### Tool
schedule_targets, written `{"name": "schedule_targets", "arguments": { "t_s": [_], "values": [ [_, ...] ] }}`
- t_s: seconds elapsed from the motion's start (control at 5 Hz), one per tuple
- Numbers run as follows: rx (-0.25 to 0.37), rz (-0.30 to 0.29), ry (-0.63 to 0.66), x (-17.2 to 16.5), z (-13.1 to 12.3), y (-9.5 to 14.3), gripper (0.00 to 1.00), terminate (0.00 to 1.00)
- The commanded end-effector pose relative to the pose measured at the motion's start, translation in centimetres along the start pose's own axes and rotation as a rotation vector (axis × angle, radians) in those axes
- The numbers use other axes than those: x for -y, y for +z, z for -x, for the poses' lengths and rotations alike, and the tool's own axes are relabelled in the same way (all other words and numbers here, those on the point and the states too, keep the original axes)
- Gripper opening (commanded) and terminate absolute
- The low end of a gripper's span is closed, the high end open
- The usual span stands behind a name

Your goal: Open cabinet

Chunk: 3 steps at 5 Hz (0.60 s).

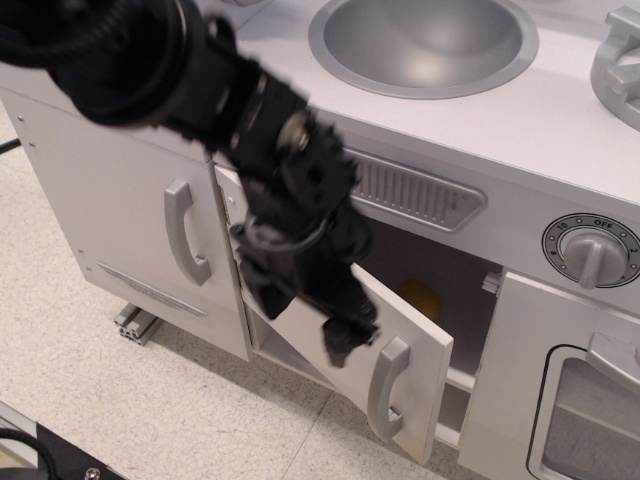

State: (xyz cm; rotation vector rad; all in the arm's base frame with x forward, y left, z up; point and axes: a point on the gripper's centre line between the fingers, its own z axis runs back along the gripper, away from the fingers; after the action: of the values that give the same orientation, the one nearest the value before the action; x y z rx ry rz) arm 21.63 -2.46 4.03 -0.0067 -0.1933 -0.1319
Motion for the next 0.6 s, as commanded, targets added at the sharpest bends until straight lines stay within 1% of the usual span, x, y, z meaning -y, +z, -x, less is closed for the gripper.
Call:
{"name": "schedule_targets", "arguments": {
  "t_s": [0.0,0.2,0.4],
  "values": [
    [0.131,0.043,0.034,2.0,-4.5,2.9,1.00,0.00],
    [0.177,0.047,0.028,3.2,-6.1,1.1,1.00,0.00],
    [0.208,0.041,0.016,4.4,-7.4,-0.7,1.00,0.00]
  ]
}}
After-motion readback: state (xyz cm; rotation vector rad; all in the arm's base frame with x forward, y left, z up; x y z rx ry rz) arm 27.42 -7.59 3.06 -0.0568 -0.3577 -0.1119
